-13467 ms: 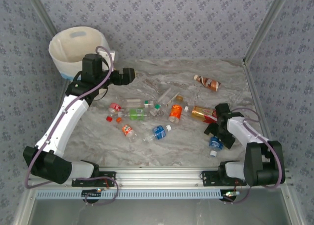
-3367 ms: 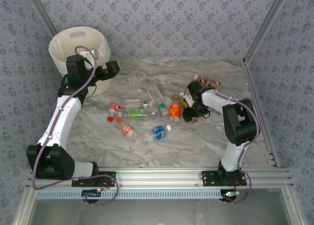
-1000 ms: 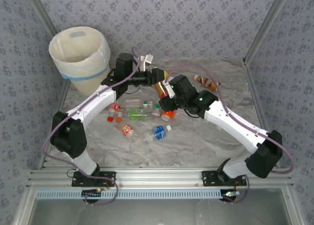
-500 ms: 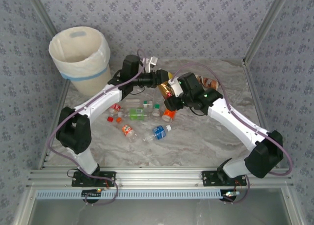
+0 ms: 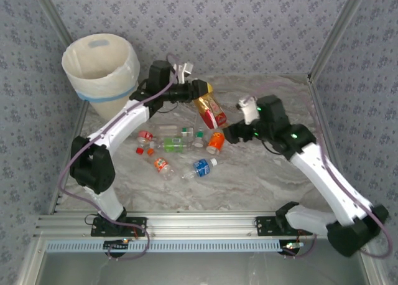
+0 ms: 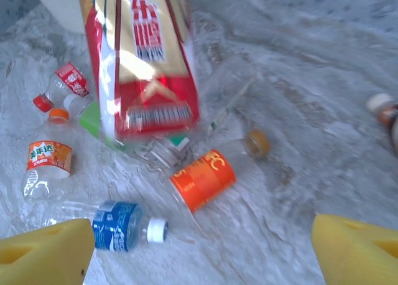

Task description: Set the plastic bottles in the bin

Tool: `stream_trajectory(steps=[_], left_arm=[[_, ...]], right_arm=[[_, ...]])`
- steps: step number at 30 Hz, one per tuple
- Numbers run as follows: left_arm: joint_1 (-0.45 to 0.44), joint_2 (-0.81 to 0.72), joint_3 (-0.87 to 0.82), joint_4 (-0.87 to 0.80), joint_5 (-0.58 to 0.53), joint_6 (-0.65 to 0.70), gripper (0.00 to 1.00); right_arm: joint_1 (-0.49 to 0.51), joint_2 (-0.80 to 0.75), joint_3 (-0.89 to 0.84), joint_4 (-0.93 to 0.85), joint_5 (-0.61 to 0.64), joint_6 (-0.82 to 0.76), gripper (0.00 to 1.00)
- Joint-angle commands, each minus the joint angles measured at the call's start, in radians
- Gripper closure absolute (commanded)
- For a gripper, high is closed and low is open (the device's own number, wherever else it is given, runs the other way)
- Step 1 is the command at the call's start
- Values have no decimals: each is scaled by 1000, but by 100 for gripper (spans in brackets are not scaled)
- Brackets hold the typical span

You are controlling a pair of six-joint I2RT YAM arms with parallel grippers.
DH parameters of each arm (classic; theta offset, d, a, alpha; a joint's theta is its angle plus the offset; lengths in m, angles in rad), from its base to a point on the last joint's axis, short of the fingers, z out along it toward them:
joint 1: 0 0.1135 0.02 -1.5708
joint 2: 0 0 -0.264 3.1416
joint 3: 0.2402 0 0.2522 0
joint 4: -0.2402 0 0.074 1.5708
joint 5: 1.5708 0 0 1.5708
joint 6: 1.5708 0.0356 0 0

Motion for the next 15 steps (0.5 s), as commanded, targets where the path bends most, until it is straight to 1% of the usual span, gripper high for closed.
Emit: stream_trajectory(steps=[1, 2, 5, 8, 10, 12, 13, 15], left_arm=[[37, -20, 94, -149, -31, 111, 65], [45, -21, 137, -208, -59, 143, 65], [86, -45, 232, -313, -152, 208, 64], [152, -64, 323, -397, -249, 246, 65], [204, -64, 379, -456, -318, 274, 64], [257, -59, 460, -510, -401, 297, 64], [277, -54, 488, -543, -426, 307, 64], [321, -40, 546, -583, -482, 333, 64]], right_arm=[[-21, -154, -32, -179, 13, -2, 6], [-30, -198, -42, -195, 10, -2, 6], [-36, -280, -78, -232, -14, 4, 5], [-33, -344, -165, -233, -40, 67, 5], [5, -406, -242, -173, -10, 95, 3], [7, -463, -330, -91, -9, 120, 2], [5, -478, -365, -63, -2, 134, 1], [4, -480, -421, -7, -10, 155, 1]])
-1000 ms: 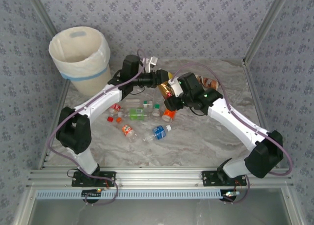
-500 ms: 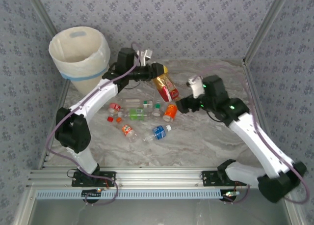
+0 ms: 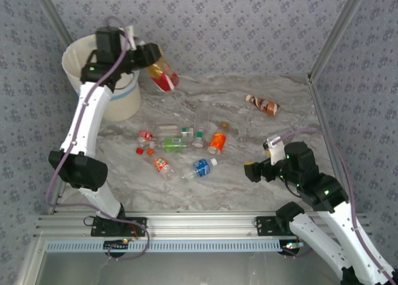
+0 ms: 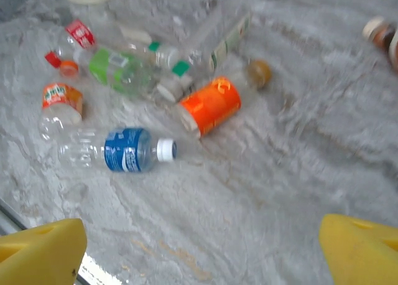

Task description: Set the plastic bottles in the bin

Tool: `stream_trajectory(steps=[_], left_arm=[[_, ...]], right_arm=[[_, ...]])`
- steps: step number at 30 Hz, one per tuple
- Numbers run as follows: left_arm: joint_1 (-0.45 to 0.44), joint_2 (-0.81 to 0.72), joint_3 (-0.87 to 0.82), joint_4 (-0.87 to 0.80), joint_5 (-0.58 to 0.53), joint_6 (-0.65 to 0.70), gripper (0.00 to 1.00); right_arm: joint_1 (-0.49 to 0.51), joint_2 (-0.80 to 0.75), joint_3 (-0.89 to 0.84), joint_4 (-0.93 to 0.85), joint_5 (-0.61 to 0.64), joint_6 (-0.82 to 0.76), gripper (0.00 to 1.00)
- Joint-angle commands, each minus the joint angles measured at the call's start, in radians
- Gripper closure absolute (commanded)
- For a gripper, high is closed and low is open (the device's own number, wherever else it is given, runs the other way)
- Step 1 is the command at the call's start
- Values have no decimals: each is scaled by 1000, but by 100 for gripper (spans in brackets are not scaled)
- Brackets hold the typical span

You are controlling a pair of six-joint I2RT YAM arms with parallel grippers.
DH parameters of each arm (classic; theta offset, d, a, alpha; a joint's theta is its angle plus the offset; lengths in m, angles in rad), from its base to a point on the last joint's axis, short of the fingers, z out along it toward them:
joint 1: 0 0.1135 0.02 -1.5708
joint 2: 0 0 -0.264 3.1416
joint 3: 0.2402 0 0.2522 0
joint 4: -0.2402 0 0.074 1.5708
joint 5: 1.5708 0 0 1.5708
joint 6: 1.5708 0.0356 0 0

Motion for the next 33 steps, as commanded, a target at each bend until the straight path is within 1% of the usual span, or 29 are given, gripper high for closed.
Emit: stream_trajectory(steps=[1, 3, 5, 7, 8, 10, 11, 13, 15, 17, 22, 23, 25, 27, 29, 30, 31, 33], left_arm=[[56, -16, 97, -130, -160, 85, 64], [91, -6, 131, -130, -202, 106, 63], [127, 9, 160, -118, -214, 113, 62], [162, 35, 193, -116, -254, 110, 62], [178, 55, 217, -124, -279, 108, 62], [203, 95, 268, -142, -307, 106, 62], [216, 117, 299, -153, -312, 110, 61], [228, 159, 355, -167, -334, 131, 61], [243, 208, 422, -186, -368, 152, 60], [260, 263, 494, -211, -397, 154, 60], [293, 403, 696, -283, -396, 151, 56], [298, 428, 728, -301, -391, 142, 52], [302, 464, 777, -351, -384, 104, 38], [304, 477, 787, -396, -368, 64, 22], [307, 478, 787, -422, -313, 37, 9], [308, 476, 787, -430, -273, 27, 4], [307, 473, 787, -438, -244, 17, 1], [308, 460, 787, -450, -187, 4, 1]], right_arm=[[4, -11, -61, 139, -12, 66, 1], [5, 1, -100, 216, -29, 89, 1], [-1, 20, -88, 219, -45, 66, 0], [1, 38, -69, 219, 8, 63, 0], [3, 50, -61, 219, 37, 85, 0], [9, 69, -55, 219, 33, 138, 0], [14, 74, -59, 247, 24, 169, 0], [34, 70, -78, 279, 31, 232, 0], [66, 65, -103, 324, 65, 278, 0], [96, 70, -125, 366, 99, 293, 0], [153, 130, -130, 424, 159, 315, 0], [163, 149, -124, 430, 173, 310, 0], [177, 186, -112, 436, 201, 302, 0], [183, 228, -90, 439, 231, 308, 0], [184, 270, -68, 440, 265, 336, 0], [184, 293, -55, 438, 281, 345, 0], [184, 319, -43, 435, 294, 348, 0], [181, 380, -18, 433, 317, 350, 0]])
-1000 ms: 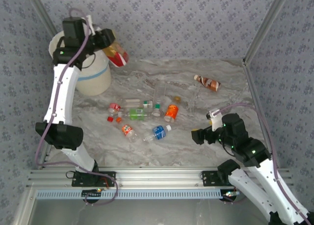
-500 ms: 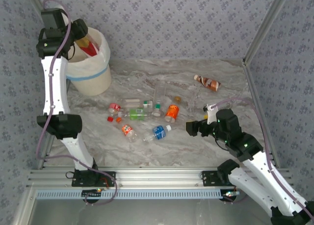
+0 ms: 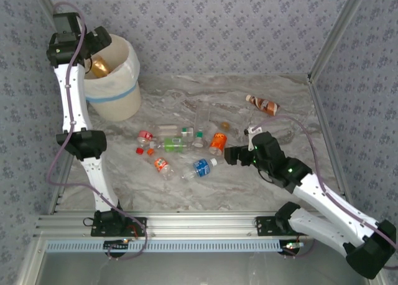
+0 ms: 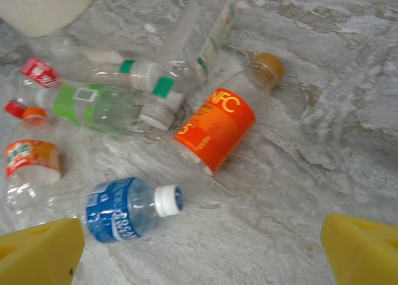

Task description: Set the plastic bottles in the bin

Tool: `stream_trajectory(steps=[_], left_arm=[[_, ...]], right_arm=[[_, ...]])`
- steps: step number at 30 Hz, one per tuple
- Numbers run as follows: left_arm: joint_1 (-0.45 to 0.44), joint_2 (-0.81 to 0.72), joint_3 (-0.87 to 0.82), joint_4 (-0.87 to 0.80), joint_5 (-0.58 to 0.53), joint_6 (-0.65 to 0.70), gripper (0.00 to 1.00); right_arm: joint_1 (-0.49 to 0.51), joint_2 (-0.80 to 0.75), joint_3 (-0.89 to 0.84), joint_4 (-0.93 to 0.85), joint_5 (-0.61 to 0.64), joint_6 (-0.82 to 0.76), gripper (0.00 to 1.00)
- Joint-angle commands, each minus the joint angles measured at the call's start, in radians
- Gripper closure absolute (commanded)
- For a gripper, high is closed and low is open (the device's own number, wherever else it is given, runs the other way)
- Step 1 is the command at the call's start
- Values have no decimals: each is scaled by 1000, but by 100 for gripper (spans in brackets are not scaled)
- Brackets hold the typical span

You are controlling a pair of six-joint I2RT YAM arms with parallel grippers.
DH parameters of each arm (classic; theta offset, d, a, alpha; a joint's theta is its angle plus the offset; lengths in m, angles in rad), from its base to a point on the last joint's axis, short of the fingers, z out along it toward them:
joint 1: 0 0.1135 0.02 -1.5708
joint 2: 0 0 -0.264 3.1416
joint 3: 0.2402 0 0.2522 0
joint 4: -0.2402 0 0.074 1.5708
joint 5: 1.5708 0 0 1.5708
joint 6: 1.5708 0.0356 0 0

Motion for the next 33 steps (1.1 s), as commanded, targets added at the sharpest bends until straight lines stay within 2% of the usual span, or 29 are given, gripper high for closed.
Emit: stream_trajectory(steps=[1, 6, 8, 12, 16, 19, 25, 33], left_arm=[[2, -24, 41, -58, 117, -52, 0], [-21, -78, 6, -97, 227, -48, 0], [-71, -117, -53, -107, 214, -5, 1], [-209, -247, -293, -25, 101, 72, 1], [-292, -395, -596, 181, 121, 45, 0], [-330, -463, -746, 274, 148, 13, 1], [-356, -562, -992, 386, 152, -39, 1], [-355, -629, -1137, 407, 154, -63, 1]], right_arm=[[1, 76, 71, 17, 87, 41, 0], [-30, 221, 132, -1, 155, 157, 0], [-68, 267, 138, 22, 111, 195, 0], [-136, 390, 186, 24, 21, 302, 0], [-136, 529, 253, 11, -40, 365, 0], [-118, 599, 275, 36, -79, 391, 2], [-46, 731, 304, 54, -72, 451, 7], [5, 877, 354, 68, 35, 478, 11]])
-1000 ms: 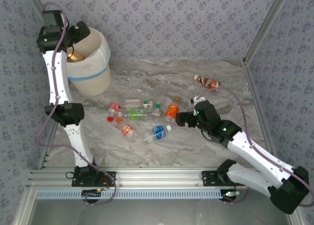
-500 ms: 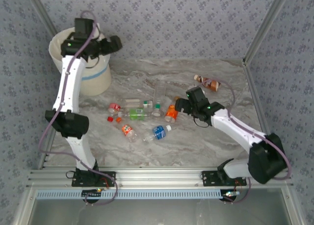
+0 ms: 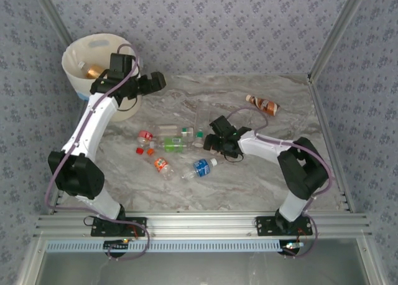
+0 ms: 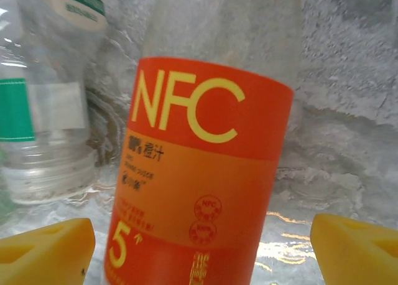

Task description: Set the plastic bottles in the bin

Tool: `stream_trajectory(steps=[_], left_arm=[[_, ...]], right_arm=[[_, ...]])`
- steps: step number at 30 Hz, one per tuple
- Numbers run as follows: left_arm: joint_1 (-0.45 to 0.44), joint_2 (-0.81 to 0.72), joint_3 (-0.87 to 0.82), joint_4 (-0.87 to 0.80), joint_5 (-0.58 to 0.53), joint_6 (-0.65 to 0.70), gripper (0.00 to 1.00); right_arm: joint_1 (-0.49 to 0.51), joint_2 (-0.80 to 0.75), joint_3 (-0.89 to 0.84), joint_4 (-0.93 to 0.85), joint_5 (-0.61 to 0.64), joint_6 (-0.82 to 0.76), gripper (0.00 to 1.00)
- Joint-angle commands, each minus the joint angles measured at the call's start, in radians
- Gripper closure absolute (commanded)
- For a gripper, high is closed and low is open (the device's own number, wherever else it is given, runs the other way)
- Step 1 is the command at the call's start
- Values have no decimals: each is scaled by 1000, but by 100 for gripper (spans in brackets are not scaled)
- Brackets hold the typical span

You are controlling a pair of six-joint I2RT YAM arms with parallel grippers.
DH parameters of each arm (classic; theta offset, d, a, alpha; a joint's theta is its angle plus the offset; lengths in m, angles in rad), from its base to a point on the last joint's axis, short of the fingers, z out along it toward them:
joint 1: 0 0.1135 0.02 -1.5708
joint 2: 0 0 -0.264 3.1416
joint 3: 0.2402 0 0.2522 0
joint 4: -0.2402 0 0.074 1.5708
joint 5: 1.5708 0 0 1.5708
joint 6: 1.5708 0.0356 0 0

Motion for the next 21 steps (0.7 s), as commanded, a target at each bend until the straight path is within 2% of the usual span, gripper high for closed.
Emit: stream_trajectory(steps=[1, 6, 11, 17, 19, 21], left_arm=[[-4, -62, -32, 56, 21, -21, 0], [-5, -85, -84, 86, 94, -30, 1], [-14, -100, -130, 131, 188, -34, 1], [-47, -100, -220, 264, 334, -50, 0], [-67, -95, -233, 275, 342, -36, 1], [-80, -93, -250, 313, 396, -44, 1]], right_arm=[[10, 51, 43, 10, 80, 37, 13], [22, 56, 28, 47, 132, -7, 31], [26, -34, -34, 77, 183, -80, 48], [25, -165, -69, 96, 179, -216, 55], [26, -226, -91, 142, 148, -271, 55], [27, -284, -120, 202, 105, -304, 55]])
